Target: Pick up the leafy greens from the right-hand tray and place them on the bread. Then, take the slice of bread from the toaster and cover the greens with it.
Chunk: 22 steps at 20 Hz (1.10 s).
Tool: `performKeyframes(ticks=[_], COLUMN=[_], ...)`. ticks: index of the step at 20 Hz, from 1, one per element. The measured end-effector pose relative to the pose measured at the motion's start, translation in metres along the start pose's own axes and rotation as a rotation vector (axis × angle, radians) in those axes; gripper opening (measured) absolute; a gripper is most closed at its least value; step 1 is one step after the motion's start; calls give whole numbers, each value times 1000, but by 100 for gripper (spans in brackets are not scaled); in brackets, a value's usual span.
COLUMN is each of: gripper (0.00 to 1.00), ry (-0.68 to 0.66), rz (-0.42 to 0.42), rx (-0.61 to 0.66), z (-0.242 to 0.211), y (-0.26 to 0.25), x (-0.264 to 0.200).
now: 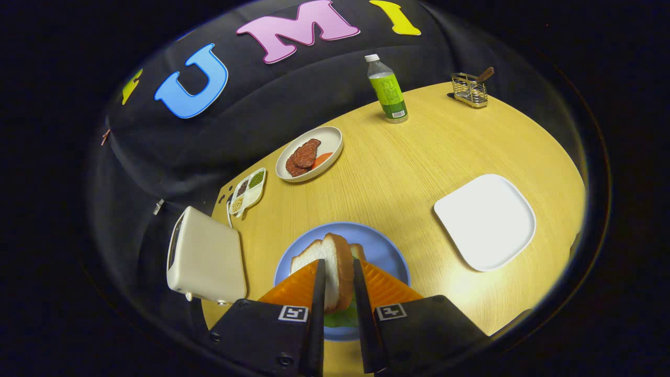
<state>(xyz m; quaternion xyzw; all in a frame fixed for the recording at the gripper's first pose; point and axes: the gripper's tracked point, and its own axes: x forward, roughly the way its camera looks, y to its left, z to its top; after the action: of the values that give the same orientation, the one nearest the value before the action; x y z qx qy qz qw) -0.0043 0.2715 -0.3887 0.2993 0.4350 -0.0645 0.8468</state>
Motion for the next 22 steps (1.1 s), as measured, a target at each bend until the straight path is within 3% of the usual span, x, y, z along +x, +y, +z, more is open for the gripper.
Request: performKeyframes(ticks=[7,11,17,20,22], gripper=[40,50,77,100,99], ry=[-86,-180,-321,-389,-460], rz=[-18,9,49,77,89], rx=[-84,-187,-379,-441,-483], z=[35,68,119,148,173], y=[-27,-27,-21,-14,-8], x=[-22,-54,-110,-147,-173])
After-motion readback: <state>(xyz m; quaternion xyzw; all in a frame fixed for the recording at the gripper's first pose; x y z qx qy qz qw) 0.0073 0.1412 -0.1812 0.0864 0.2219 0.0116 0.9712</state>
